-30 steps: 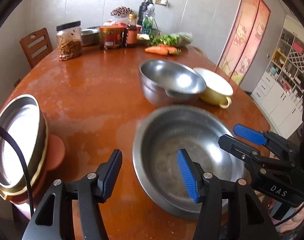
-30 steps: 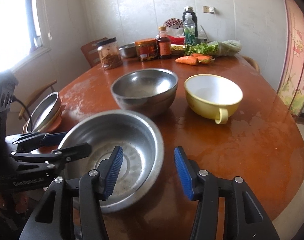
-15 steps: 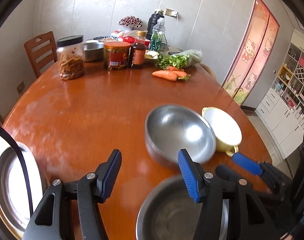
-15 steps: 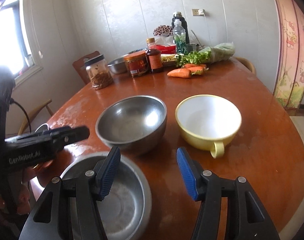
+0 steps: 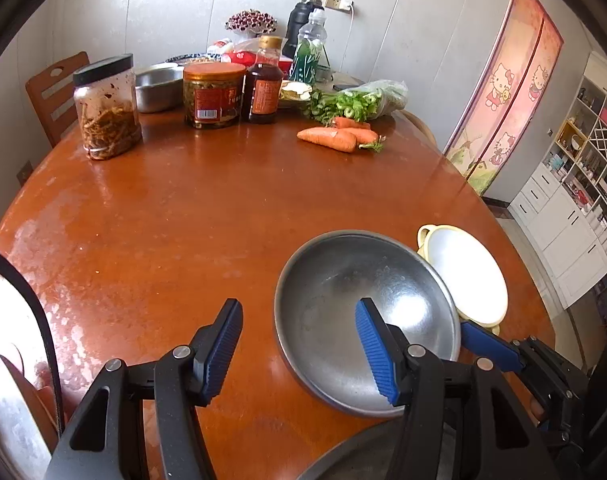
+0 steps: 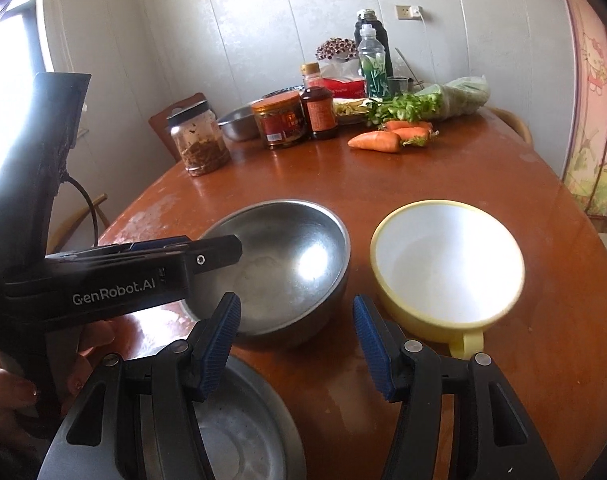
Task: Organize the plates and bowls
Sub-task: 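Grasp the rim of the smaller steel bowl with both tools, then lift the steel bowl and lower it into the steel basin with both tools, then open both tools off the steel bowl rim and withdraw them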
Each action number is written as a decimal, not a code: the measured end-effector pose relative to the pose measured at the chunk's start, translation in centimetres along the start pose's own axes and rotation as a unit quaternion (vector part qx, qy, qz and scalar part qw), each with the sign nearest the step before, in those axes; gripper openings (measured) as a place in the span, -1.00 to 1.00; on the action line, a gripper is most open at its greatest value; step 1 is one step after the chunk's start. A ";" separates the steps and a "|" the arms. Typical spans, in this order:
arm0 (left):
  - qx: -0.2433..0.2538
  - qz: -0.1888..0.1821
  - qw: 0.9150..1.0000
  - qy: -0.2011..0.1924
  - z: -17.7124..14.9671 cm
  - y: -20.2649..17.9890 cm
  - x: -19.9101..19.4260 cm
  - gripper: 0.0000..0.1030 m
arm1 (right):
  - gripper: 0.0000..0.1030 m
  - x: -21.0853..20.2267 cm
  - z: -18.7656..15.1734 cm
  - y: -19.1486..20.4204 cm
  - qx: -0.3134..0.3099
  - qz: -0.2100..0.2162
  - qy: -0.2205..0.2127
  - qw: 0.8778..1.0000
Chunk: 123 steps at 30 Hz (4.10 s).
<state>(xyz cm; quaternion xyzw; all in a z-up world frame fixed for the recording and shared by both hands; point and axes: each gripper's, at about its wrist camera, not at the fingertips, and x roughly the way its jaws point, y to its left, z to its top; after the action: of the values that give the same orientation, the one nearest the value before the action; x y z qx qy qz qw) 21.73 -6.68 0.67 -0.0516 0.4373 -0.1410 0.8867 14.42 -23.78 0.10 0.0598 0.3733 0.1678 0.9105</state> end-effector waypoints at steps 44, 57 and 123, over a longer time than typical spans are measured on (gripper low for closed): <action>0.005 -0.019 0.998 -0.067 -4.2 -3.0 -11.0 0.11 | -0.03 -8.9 -1.5 4.9 -0.062 0.002 -0.074 0.995; 0.009 -0.015 0.998 -0.056 -8.8 -3.2 -12.5 0.11 | -0.03 -10.9 -5.5 6.2 -0.074 0.008 -0.058 0.996; 0.010 -0.010 1.000 -0.016 -11.0 -2.6 -9.2 0.11 | -0.02 -8.1 -8.3 4.3 -0.061 0.010 -0.010 0.998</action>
<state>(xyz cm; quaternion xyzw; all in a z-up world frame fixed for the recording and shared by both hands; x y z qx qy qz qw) 7.21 -6.07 1.44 -0.0495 0.4210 -0.1529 0.8927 2.11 -22.69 0.54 0.0095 0.3529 0.1983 0.9144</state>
